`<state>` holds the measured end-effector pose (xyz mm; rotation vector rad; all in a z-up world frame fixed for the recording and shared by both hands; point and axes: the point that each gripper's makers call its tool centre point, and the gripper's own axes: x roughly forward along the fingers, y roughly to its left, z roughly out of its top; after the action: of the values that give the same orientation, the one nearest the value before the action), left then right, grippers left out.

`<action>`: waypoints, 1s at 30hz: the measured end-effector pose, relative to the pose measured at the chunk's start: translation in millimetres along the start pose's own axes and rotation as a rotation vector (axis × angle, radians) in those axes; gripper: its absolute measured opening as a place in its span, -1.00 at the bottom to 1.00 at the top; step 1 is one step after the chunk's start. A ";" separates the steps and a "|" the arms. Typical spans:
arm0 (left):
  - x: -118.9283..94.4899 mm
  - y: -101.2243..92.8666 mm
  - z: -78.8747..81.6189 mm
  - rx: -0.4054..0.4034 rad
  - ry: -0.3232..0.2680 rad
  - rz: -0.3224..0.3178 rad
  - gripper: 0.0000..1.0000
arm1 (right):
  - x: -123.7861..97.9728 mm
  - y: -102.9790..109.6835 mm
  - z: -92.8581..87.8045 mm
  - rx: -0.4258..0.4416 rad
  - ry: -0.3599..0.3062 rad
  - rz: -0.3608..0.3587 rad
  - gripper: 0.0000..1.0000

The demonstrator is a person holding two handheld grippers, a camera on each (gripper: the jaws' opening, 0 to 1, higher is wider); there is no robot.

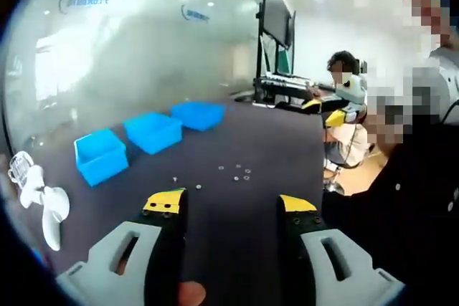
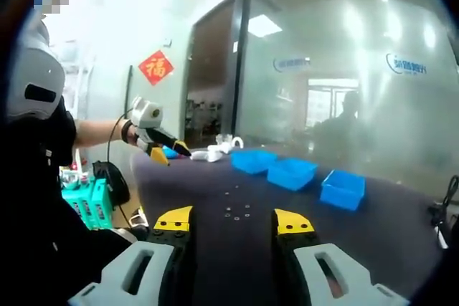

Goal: Sort the screws, nuts, and washers into the corresponding bins

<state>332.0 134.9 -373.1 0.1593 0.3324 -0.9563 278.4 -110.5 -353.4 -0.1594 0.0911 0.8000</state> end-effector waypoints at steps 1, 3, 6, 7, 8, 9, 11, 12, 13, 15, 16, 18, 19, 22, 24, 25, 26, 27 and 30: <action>1.0 -0.5 -0.3 0.003 0.005 0.000 -0.04 | -0.2 0.1 0.1 -0.001 0.001 0.000 -0.24; 2.7 -1.0 -0.3 0.006 0.013 -0.004 -0.05 | -0.8 0.2 0.8 -0.002 0.001 0.001 -0.24; 5.6 -1.1 0.6 0.008 0.023 -0.010 -0.05 | -1.9 -0.4 1.5 -0.005 0.002 0.000 -0.24; 6.4 -1.8 0.9 0.008 0.026 -0.014 -0.05 | -2.1 -0.5 1.6 -0.005 0.002 -0.001 -0.24; 7.3 -2.0 1.1 0.008 0.029 -0.016 -0.05 | -2.5 -0.9 1.4 -0.005 0.003 -0.002 -0.24; 8.6 -1.9 0.5 0.007 0.038 -0.016 -0.05 | -2.8 -1.0 1.1 -0.006 0.004 -0.002 -0.24; 11.2 -0.7 -1.8 0.013 0.062 -0.018 -0.06 | -3.2 -1.0 0.5 -0.007 0.007 -0.001 -0.24; 12.6 0.2 -2.6 0.013 0.075 -0.018 -0.07 | -3.3 -0.9 0.1 -0.006 0.008 -0.001 -0.24; 13.8 1.0 -3.5 0.007 0.090 -0.020 -0.08 | -3.3 -0.9 -0.6 -0.006 0.009 -0.002 -0.24; 17.6 3.7 -2.2 -0.006 0.102 -0.020 -0.11 | -2.9 -0.7 -2.7 -0.006 0.015 -0.003 -0.24; 19.7 6.0 -2.3 -0.012 0.112 -0.015 -0.11 | -2.6 -0.1 -3.9 -0.006 0.018 -0.001 -0.24; 23.0 8.2 -3.3 -0.017 0.135 -0.015 -0.11 | -2.1 0.9 -6.1 -0.007 0.025 0.001 -0.24; 25.2 9.3 -4.0 -0.020 0.147 -0.016 -0.11 | -2.0 1.2 -7.0 -0.006 0.026 0.001 -0.24; 33.9 14.6 -5.8 -0.007 0.188 -0.005 -0.11 | -2.3 2.2 -10.3 -0.004 0.033 0.004 -0.24; 38.9 15.0 -8.6 -0.014 0.225 -0.017 -0.11 | -2.9 1.9 -11.8 -0.001 0.034 0.003 -0.24; 42.2 16.1 -9.1 -0.009 0.240 -0.016 -0.11 | -3.2 1.8 -12.4 0.002 0.033 0.002 -0.24; 45.7 16.4 -9.7 -0.005 0.253 -0.019 -0.11 | -3.5 1.6 -13.0 0.004 0.033 0.002 -0.24; 49.1 16.6 -11.1 -0.004 0.273 -0.021 -0.11 | -3.7 1.3 -13.5 0.005 0.034 0.000 -0.24; 61.6 16.5 -13.9 0.002 0.318 -0.033 -0.11 | -4.8 -0.1 -15.4 0.003 0.037 -0.004 -0.24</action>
<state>375.4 100.5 -407.7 0.3094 0.6283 -0.9643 274.8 -116.7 -367.9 -0.1717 0.1272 0.7929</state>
